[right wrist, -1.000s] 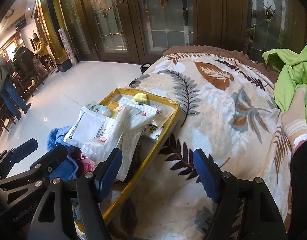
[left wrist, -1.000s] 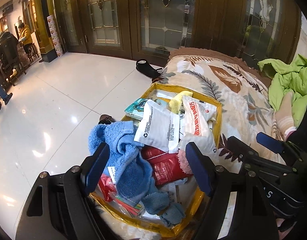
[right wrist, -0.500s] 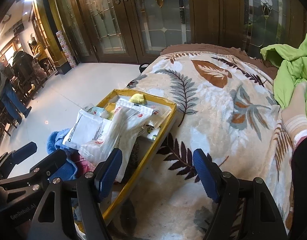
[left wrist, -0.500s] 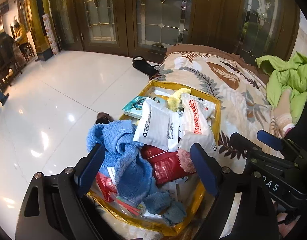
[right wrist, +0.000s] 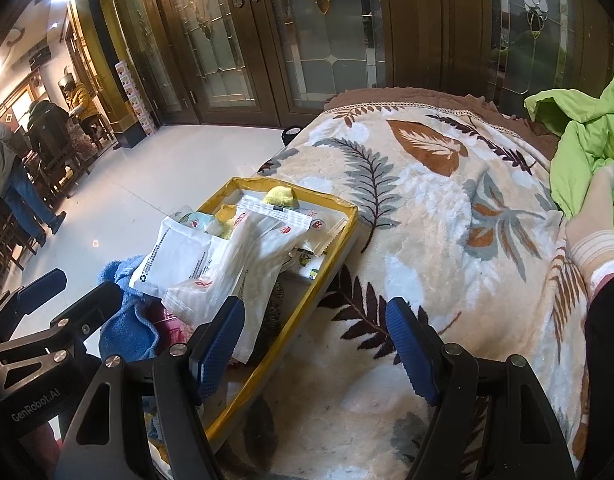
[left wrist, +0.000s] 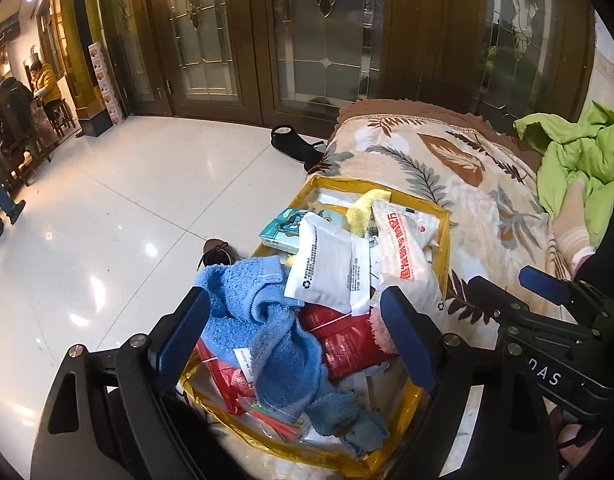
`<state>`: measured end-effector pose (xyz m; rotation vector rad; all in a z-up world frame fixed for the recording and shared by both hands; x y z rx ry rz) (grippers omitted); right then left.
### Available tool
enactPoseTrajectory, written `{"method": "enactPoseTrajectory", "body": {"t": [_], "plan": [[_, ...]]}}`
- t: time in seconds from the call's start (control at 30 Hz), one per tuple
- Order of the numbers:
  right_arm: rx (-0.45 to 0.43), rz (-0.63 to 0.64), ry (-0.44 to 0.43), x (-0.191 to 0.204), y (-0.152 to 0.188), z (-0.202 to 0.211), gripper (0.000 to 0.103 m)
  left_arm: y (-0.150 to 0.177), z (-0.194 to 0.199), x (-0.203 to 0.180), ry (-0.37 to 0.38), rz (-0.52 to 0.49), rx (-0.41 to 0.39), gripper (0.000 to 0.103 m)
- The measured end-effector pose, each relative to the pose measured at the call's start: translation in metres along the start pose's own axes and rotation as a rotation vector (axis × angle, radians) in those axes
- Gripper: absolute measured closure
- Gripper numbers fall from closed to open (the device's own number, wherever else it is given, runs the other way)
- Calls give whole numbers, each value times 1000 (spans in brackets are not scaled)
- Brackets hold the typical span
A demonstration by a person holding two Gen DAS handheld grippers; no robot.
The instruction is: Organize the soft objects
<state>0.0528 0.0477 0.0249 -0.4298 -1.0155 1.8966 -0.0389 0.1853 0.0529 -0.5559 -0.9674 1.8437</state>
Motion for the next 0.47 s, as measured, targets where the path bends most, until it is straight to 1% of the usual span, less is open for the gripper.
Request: {"method": "enactPoseTrajectory", "body": {"t": [0.17,0.3,0.47], "plan": [[7,-8,1,-1,1,0,28,0,0,-2,13,-7,-9,15],[2,-7,0,-2,1,0,28,1,3,-2,16,-11,-32,15],[3,-14,-3,-4,1,0,28,0,1,1,17,0,-26,15]]}}
Point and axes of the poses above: each gripper's, at about its wrist camera, not at the fingertips, and z roughly against the way its jaws point, x to its left, y to its underside, the point moved 1 cm from there along -z, roughly the way its jaws point, and after that the axes turned 13 degrees about -x, right-handed, at the moved point
